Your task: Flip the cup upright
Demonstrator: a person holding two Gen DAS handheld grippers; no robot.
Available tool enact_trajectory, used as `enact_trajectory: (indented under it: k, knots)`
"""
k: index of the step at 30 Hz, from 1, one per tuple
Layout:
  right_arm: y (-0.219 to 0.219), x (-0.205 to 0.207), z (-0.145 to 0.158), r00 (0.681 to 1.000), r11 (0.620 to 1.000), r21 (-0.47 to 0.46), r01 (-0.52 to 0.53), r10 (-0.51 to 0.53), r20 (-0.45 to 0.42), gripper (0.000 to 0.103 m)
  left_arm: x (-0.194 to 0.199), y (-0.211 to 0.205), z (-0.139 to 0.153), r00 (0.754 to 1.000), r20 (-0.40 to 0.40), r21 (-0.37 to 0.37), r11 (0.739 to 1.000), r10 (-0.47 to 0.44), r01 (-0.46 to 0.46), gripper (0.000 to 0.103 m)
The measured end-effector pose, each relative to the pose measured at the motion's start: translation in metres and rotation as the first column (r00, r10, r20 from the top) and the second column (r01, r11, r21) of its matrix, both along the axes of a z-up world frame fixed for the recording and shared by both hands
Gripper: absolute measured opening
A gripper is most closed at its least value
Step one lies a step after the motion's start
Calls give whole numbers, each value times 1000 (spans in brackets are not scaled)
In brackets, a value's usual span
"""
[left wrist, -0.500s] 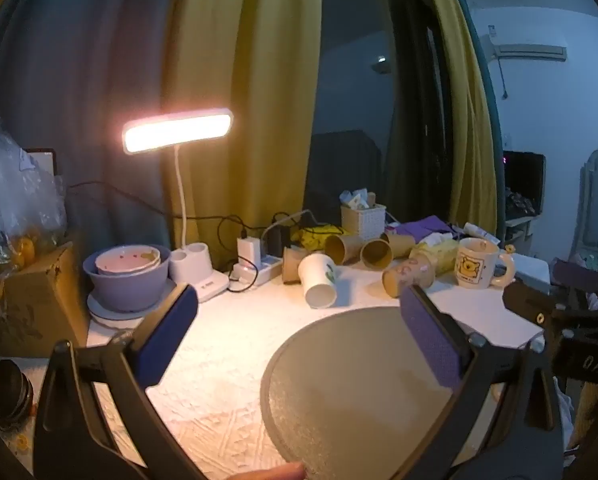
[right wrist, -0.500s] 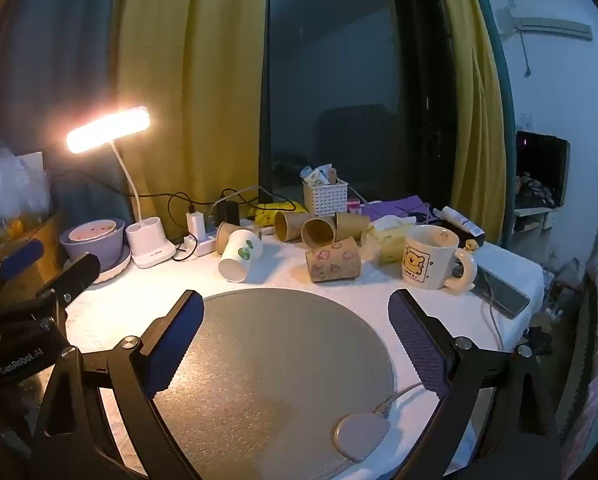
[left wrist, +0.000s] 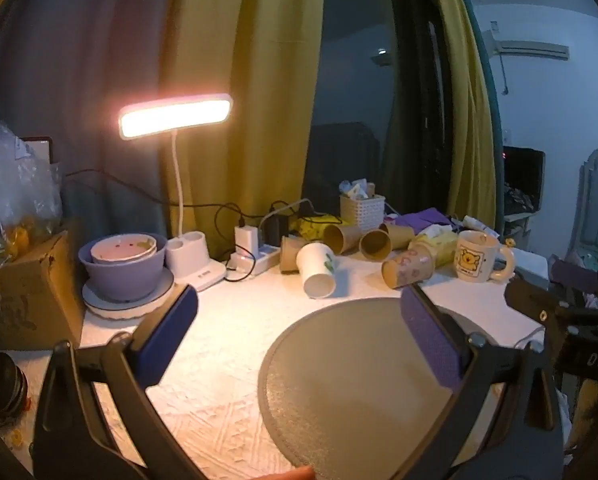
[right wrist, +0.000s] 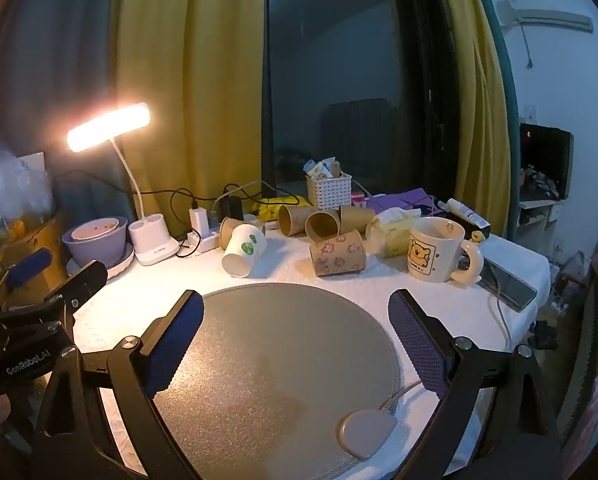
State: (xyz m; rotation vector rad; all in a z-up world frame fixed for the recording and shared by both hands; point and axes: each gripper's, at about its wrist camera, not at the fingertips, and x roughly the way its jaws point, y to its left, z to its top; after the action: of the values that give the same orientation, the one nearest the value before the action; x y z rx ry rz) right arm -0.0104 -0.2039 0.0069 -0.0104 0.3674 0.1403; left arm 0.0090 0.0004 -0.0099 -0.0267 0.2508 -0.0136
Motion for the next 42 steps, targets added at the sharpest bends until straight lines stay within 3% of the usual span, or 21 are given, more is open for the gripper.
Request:
enact_trajectory:
  k: [42]
  knots:
    - [-4,4,-4,1000,1000,13,-2,2,-14,96,1,-3,-4,1000,-4,8,1000,8,-8,102]
